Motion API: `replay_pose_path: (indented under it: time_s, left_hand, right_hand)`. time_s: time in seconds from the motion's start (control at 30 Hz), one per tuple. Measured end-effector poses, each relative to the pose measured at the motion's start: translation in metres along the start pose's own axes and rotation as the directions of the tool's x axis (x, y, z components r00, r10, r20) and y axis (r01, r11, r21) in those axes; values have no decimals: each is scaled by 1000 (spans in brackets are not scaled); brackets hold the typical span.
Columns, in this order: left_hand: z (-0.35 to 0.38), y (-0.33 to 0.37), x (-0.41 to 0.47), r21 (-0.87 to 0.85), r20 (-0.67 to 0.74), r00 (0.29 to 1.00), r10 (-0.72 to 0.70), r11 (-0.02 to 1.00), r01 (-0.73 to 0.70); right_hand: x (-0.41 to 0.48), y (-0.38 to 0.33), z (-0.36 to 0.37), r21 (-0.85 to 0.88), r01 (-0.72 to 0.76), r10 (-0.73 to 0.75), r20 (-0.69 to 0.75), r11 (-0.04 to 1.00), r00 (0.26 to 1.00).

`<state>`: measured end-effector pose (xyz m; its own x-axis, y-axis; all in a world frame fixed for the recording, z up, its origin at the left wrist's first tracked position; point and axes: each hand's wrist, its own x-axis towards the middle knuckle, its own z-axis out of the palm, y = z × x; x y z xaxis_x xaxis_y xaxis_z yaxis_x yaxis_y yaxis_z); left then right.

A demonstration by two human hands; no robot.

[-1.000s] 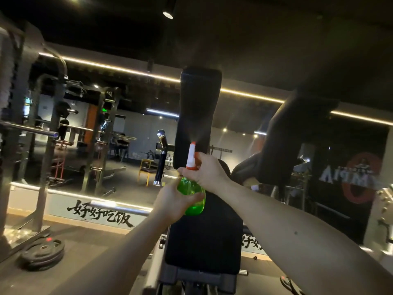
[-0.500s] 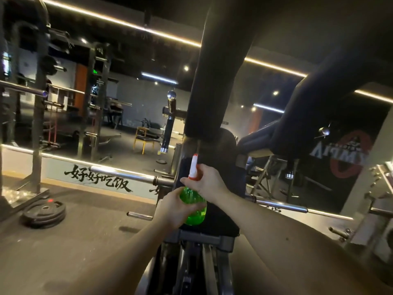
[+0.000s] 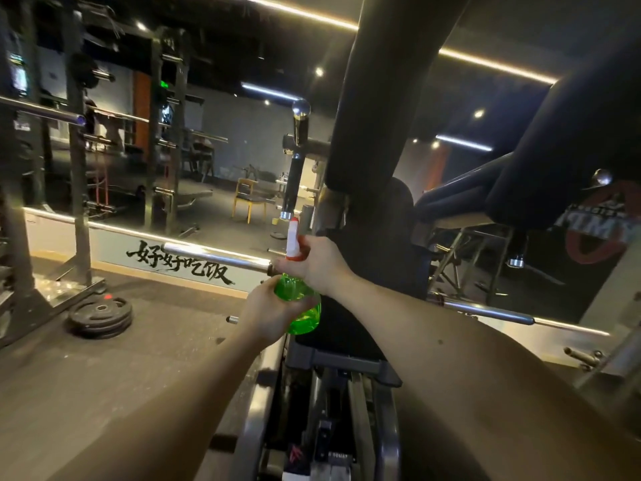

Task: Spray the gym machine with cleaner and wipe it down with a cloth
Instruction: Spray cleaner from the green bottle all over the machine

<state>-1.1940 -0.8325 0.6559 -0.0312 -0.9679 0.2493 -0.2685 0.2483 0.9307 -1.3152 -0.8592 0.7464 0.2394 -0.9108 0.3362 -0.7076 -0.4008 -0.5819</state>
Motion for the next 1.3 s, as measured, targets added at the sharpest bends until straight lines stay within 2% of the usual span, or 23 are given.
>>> replay_pose_path:
  time_s: [0.13,0.23,0.3,0.6,0.83,1.03,1.3]
  left_hand:
    - [20,-9,9,40,59,998,12,999,-14]
    - [40,-6,21,8,101,995,21,1000,-21]
    - [56,-8,26,-13,154,988,11,1000,-9]
    - [120,-76,-36,30,341,933,-113,994,109]
    - [148,-116,-81,54,385,898,-210,977,206]
    - [159,-101,-88,75,377,903,-207,978,193]
    - [180,-45,-40,115,309,946,-95,991,62]
  right_hand:
    - [-8,35,0,-4,-21,21,-76,1000,997]
    - [-12,54,-15,-30,-53,48,-162,998,986]
    - [-17,65,-24,-45,-75,67,-168,996,983]
    - [-97,155,12,25,-313,311,64,949,948]
    - [-150,183,37,-4,-413,407,178,911,896]
    - [-161,180,20,85,-442,427,148,893,892]
    - [-122,182,-35,310,-398,413,21,863,911]
